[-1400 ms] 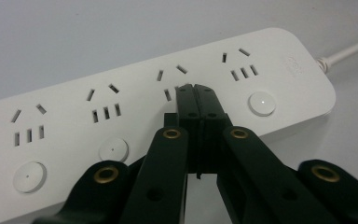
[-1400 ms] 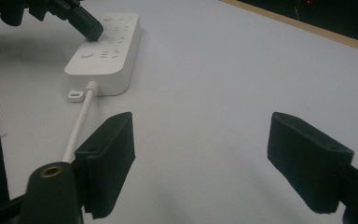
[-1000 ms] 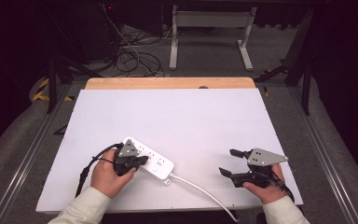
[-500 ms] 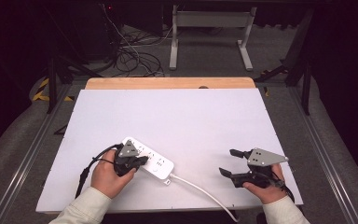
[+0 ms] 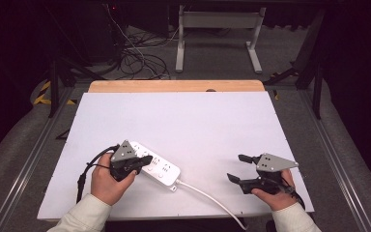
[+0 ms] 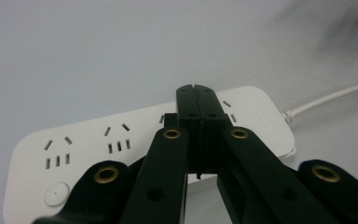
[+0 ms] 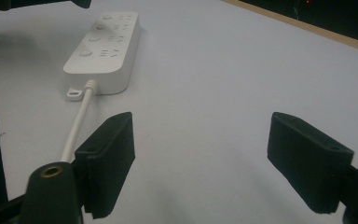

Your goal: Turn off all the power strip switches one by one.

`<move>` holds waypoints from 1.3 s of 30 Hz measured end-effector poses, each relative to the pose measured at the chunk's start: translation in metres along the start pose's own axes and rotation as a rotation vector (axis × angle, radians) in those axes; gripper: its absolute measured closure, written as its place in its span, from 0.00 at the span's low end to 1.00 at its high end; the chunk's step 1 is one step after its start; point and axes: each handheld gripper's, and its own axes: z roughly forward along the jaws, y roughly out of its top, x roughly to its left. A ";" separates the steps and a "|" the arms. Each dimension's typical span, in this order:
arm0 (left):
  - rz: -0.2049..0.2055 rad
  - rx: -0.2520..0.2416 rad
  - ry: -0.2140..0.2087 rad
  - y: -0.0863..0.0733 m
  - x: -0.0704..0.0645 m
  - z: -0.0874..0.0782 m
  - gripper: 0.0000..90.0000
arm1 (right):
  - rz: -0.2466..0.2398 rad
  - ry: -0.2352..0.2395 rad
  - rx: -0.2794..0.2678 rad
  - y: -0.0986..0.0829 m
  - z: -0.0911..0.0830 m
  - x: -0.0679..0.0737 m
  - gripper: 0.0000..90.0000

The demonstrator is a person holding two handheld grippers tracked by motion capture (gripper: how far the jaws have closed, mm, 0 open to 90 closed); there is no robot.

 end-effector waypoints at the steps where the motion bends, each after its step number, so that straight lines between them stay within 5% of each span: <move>1: -0.002 -0.003 -0.004 0.000 -0.001 -0.001 1.00 | 0.000 -0.001 -0.004 0.000 0.000 0.000 0.27; 7: 0.023 -0.003 -0.019 0.003 -0.009 0.001 1.00 | -0.001 0.002 -0.001 0.000 0.000 0.000 0.27; 11: 0.090 0.001 -0.071 0.009 -0.030 0.004 1.00 | 0.004 0.002 -0.005 0.000 0.000 0.000 0.27; 15: 0.104 0.013 -0.104 0.011 -0.043 0.009 1.00 | 0.001 0.004 -0.001 0.000 0.000 0.000 0.27; 21: 0.072 0.058 -0.102 0.003 -0.036 0.020 1.00 | 0.001 0.003 -0.007 0.000 0.000 0.000 0.27; 39: 0.083 0.150 -0.059 -0.006 -0.029 0.036 1.00 | 0.002 0.004 -0.005 0.000 0.000 -0.001 0.27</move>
